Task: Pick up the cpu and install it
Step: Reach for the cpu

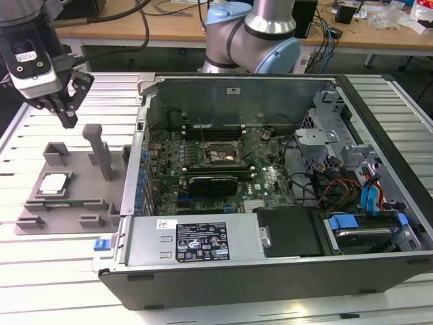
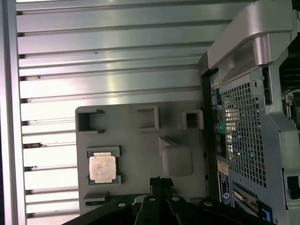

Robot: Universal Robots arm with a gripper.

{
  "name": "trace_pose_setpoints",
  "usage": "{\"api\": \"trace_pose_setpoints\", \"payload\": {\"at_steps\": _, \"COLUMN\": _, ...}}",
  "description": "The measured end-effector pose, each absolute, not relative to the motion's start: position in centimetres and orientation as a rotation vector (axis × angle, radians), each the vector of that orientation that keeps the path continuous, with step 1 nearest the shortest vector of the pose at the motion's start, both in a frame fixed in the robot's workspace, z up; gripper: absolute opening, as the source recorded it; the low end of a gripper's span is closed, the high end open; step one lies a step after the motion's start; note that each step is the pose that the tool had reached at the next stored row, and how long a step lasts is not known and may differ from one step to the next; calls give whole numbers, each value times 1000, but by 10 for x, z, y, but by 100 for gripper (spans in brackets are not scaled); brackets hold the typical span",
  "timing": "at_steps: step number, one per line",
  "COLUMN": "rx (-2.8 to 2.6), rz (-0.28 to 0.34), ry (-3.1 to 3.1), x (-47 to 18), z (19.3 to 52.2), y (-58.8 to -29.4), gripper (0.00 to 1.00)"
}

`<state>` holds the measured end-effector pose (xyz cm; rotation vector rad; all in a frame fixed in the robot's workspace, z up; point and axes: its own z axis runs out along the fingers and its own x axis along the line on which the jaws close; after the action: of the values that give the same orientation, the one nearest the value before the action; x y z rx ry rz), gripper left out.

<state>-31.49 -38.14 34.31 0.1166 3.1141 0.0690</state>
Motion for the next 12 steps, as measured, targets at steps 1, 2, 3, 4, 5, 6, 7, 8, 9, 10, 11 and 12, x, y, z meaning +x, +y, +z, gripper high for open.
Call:
{"api": "trace_pose_setpoints", "payload": {"at_steps": 1, "rx": 117, "rz": 69, "ry": 3115, "x": -317, "z": 342, "y": -381, "gripper": 11}}
{"api": "trace_pose_setpoints", "payload": {"at_steps": 2, "rx": 117, "rz": 69, "ry": 3115, "x": -318, "z": 340, "y": -381, "gripper": 11}}
{"api": "trace_pose_setpoints", "payload": {"at_steps": 3, "rx": 117, "rz": 69, "ry": 3116, "x": -319, "z": 339, "y": -381, "gripper": 11}}
{"api": "trace_pose_setpoints", "payload": {"at_steps": 4, "rx": 117, "rz": 69, "ry": 3116, "x": -320, "z": 337, "y": -380, "gripper": 11}}
{"api": "trace_pose_setpoints", "payload": {"at_steps": 5, "rx": 117, "rz": 69, "ry": 3117, "x": -321, "z": 337, "y": -380, "gripper": 11}}
{"api": "trace_pose_setpoints", "payload": {"at_steps": 6, "rx": 117, "rz": 69, "ry": 3117, "x": -322, "z": 336, "y": -380, "gripper": 11}}
{"api": "trace_pose_setpoints", "payload": {"at_steps": 7, "rx": 117, "rz": 69, "ry": 3117, "x": -322, "z": 335, "y": -380, "gripper": 11}}
{"api": "trace_pose_setpoints", "payload": {"at_steps": 8, "rx": 117, "rz": 69, "ry": 3118, "x": -323, "z": 333, "y": -380, "gripper": 11}}
{"api": "trace_pose_setpoints", "payload": {"at_steps": 9, "rx": 117, "rz": 69, "ry": 3118, "x": -325, "z": 332, "y": -380, "gripper": 11}}
{"api": "trace_pose_setpoints", "payload": {"at_steps": 10, "rx": 117, "rz": 69, "ry": 3119, "x": -325, "z": 331, "y": -379, "gripper": 11}}
{"api": "trace_pose_setpoints", "payload": {"at_steps": 11, "rx": 117, "rz": 68, "ry": 3119, "x": -326, "z": 331, "y": -379, "gripper": 11}}
{"api": "trace_pose_setpoints", "payload": {"at_steps": 12, "rx": 117, "rz": 69, "ry": 3119, "x": -326, "z": 331, "y": -379, "gripper": 11}}
